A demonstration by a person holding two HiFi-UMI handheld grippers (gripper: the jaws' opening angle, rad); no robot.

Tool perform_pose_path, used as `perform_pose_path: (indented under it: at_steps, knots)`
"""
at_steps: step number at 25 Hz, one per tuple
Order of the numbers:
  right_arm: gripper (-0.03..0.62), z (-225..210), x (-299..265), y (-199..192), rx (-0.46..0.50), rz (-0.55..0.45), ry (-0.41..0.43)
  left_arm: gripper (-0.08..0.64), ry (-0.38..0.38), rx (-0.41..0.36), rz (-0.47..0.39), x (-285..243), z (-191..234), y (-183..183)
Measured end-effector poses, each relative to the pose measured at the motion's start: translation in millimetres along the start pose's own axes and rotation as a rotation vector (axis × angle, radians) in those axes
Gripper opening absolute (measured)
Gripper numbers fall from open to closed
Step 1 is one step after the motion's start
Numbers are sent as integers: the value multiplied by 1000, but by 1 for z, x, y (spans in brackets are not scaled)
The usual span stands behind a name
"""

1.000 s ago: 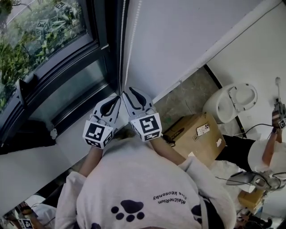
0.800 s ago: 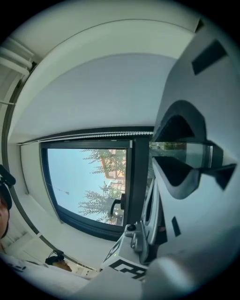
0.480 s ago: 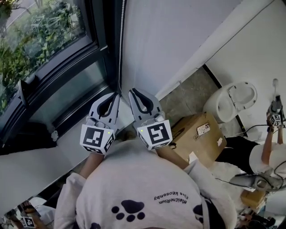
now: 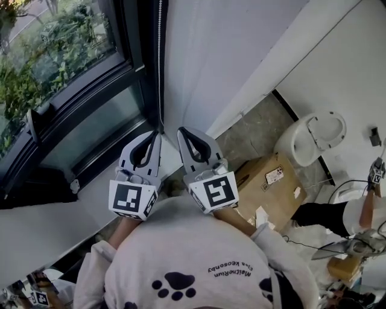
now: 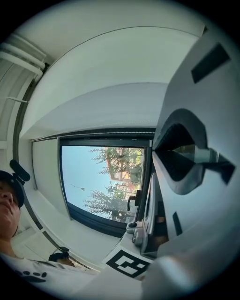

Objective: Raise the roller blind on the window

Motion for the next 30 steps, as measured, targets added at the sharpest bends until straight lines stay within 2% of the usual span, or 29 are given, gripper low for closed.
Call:
perform_pose_path:
  at_steps: [8,16,21,30]
  knots:
    - [9,23,19,-4,24,-53,-58,6,-13,-16,-9,22,-14,-5]
    - [9,37,26,-23,-5,-37,-91,6,-24,-43,-15,39,-15,-13]
    - [9,40,25,-27,-6,-40,-98,6,-28,-19,-2,40,-15,-14]
    - [9,38,22,-31,-2,-37,-112,6,-46,-41,-16,36,-13,-18]
Point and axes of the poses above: the fingertips, and each gripper's own axes: x backward along the fingers, z to its left, y out of its top, the point moved 5 cm from there along x, backward along the fingers, and after that the axes turned 12 degrees about -x, right-handed, at the moved point
